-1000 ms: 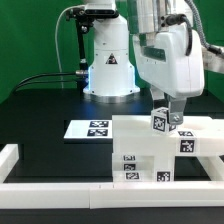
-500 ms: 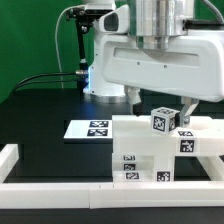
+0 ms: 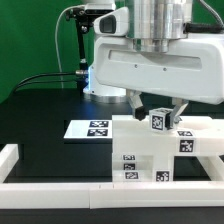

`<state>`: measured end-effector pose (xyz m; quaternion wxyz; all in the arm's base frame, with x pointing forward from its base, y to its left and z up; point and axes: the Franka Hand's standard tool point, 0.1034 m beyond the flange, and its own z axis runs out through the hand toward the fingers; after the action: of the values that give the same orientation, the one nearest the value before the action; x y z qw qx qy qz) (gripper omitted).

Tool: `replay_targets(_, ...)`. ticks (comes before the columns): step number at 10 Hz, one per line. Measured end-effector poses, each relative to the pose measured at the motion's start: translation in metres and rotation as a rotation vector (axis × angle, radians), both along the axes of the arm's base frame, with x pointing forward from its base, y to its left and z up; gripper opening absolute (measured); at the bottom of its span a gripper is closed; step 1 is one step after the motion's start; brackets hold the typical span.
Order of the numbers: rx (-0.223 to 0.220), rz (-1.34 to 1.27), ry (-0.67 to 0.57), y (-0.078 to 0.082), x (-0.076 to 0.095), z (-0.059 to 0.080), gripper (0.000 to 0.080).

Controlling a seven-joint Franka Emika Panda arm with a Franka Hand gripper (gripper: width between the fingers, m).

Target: Assemble chair

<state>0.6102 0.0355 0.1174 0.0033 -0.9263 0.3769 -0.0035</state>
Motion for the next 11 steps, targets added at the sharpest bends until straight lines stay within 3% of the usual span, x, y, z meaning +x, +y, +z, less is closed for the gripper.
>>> replay_targets(1,0.0,-0.057,0.0,0.0,-0.0001,-0.0001,0.0284)
replay_targets(3,0.002,-0.231,0.002,-0.0001,-0.0003,-0.0004,0.0284)
replay_targets(6,0.062,-0.657,-0.001,-0.0064,-0.0001,-0.0024,0.0284)
replay_targets(9,0.079,-0.956,-0.021,-0.0094,0.0018,-0.0026,0.0284)
replay_targets(11,0.076,-0.942,-0.02,-0.0097,0.0015,-0.0033,0.0284)
